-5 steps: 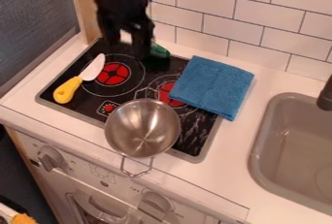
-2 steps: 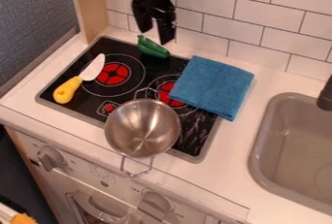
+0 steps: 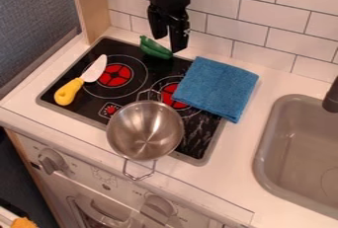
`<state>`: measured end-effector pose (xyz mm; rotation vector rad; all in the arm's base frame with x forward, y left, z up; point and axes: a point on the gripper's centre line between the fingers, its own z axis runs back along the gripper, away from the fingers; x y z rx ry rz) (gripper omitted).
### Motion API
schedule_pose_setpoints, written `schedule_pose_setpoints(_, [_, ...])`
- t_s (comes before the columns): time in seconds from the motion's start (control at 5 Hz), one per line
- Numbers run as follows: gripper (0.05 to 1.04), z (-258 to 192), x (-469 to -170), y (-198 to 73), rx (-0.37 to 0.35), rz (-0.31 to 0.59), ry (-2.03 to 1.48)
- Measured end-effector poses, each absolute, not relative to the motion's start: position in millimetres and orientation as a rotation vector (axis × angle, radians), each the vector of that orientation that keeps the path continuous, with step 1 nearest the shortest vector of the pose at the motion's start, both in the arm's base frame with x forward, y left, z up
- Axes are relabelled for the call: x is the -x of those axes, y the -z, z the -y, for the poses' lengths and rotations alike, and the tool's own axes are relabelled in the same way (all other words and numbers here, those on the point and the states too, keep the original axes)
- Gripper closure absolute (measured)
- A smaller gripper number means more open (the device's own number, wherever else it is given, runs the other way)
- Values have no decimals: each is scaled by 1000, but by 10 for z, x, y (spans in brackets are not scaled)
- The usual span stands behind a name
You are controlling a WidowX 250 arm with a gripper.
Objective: Hold the green object at the top of the silver pan
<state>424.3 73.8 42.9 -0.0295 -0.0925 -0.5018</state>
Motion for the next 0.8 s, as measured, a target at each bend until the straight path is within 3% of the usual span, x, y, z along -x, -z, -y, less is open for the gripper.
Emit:
schedule_pose_setpoints(0.2, [83,-787,-4166,-336,24,29,500])
schedule_pose_setpoints(0.8, [84,-940,-3997,-240,13,-50,456])
